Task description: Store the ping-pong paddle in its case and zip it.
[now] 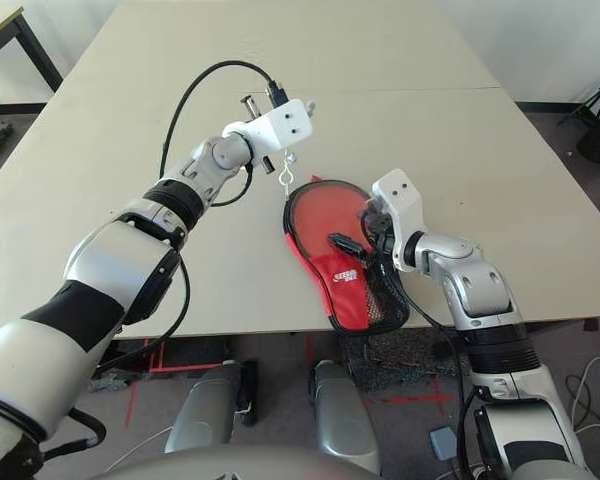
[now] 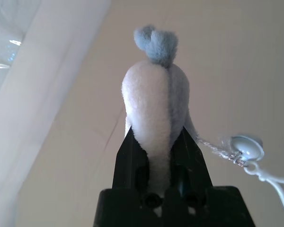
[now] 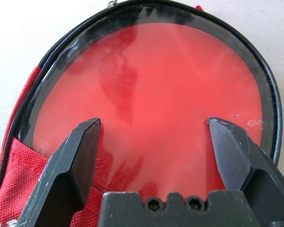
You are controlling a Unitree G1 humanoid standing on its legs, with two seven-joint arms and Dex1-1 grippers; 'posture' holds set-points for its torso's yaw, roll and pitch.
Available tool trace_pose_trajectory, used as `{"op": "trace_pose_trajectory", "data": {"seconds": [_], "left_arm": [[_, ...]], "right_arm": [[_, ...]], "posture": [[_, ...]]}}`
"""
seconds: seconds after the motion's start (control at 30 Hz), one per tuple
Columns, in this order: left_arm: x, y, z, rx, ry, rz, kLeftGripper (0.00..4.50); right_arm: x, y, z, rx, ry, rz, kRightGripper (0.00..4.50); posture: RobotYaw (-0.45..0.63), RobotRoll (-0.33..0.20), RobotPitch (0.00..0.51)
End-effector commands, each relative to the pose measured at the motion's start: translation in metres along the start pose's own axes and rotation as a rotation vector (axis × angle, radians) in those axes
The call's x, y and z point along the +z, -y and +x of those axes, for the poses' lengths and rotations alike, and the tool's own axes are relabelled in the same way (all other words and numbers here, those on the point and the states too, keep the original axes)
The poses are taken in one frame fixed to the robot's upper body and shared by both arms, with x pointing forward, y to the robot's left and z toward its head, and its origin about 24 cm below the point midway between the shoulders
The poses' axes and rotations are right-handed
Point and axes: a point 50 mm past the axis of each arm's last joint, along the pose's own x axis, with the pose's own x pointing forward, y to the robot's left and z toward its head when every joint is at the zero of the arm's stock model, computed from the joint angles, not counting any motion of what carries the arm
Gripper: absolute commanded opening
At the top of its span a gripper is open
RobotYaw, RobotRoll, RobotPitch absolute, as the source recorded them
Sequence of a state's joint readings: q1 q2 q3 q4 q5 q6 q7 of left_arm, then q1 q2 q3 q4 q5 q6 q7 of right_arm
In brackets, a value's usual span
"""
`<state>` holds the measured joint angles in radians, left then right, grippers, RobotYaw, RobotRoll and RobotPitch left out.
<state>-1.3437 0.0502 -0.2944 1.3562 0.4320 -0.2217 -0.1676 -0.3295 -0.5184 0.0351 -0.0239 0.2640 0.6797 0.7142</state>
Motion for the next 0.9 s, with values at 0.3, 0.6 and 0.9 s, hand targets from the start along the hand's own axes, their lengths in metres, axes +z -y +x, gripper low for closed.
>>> {"op": "trace_pose_trajectory", "data": {"seconds": [0.3, 0.6, 0.9], "left_arm": [[0.04, 0.053, 0.009, -0.222, 0.157, 0.106, 0.21], [0.026, 0.095, 0.004, -0.361, 0.117, 0.143, 0.21], [0.02, 0.084, 0.003, -0.36, 0.098, 0.085, 3.2]], "right_arm": [[-0.037, -0.012, 0.007, 0.032, -0.147, 0.127, 4.5], [-0.035, -0.015, 0.007, 0.027, -0.136, 0.134, 4.5], [-0.035, -0.014, 0.008, 0.024, -0.132, 0.133, 4.5]], "posture": [[-0.09, 0.0, 0.179], [-0.11, 0.0, 0.189], [-0.09, 0.0, 0.181]]}}
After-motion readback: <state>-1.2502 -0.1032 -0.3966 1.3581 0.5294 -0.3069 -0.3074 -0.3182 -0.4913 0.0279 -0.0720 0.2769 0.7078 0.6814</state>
